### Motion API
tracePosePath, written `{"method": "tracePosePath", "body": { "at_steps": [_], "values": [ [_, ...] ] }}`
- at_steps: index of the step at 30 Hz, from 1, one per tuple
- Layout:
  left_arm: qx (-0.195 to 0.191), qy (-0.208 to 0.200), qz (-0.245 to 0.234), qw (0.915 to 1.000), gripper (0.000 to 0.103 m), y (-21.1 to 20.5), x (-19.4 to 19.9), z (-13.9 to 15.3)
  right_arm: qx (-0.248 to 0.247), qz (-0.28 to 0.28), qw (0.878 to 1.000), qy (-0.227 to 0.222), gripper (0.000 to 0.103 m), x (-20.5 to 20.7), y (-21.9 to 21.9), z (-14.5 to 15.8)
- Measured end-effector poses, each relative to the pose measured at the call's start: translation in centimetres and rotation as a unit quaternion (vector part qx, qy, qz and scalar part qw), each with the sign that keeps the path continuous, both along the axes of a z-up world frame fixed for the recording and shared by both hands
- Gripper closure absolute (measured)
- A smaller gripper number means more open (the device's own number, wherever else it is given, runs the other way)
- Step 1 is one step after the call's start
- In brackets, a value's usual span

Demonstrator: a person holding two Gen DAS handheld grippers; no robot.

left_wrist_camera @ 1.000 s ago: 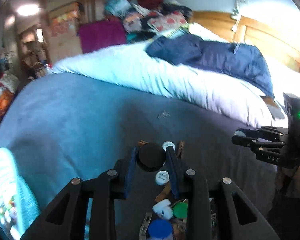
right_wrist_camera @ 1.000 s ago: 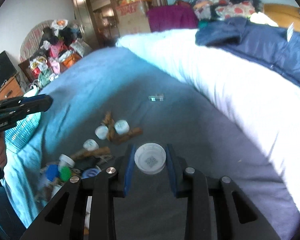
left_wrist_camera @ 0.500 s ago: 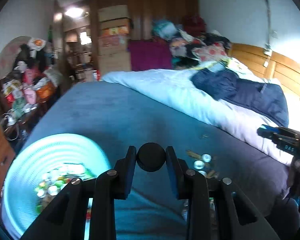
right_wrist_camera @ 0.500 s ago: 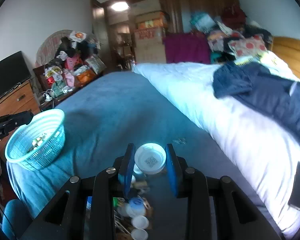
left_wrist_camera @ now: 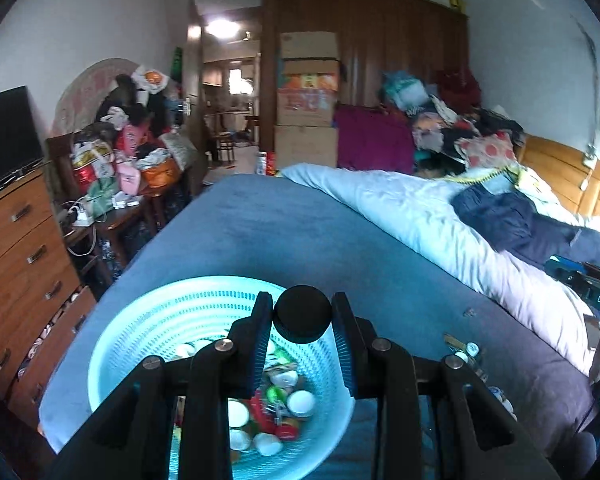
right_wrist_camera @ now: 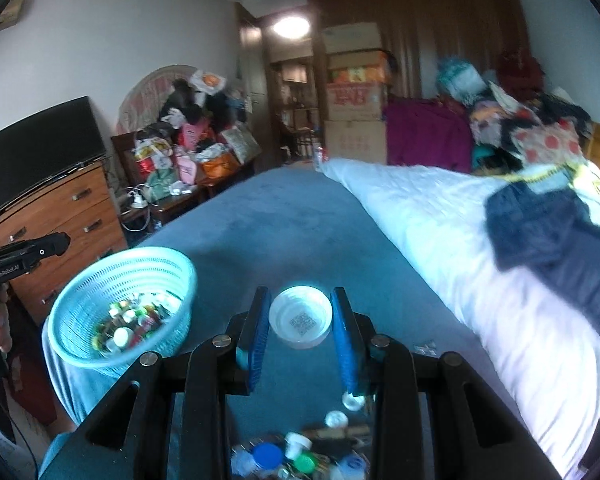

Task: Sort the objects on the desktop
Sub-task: 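Carry the black cap and white cap over the light-blue basket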

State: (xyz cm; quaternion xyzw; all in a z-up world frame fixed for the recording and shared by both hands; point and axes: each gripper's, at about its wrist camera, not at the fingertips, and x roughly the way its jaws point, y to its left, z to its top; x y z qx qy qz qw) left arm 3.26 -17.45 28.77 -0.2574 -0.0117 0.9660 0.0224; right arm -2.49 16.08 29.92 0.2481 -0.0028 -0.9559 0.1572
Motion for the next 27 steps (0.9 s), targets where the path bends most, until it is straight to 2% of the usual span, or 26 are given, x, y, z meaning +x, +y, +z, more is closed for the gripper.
{"method": "tracePosePath", "body": {
  "at_steps": [6,12,20,27],
  "values": [
    [0.004,0.002,0.026,0.9997,0.072,-4.4,0.5,1.5,0.003,0.041,0.999,0.01,0.073,-1.9,-4.6,3.0],
    [0.018,-0.013,0.05,0.9985,0.072,-8.6,0.0,2.4,0.011,0.096,0.995,0.004,0.073,-3.8,-10.2,5.6],
    [0.021,-0.085,0.058,0.9945,0.072,-12.8,-2.7,2.1,-0.008,0.169,0.985,-0.041,0.073,-7.4,-17.3,7.2],
    [0.016,-0.162,0.036,0.986,0.072,-13.7,-6.9,0.8,-0.007,0.216,0.969,-0.123,0.073,-10.9,-21.5,6.0]
  ]
}}
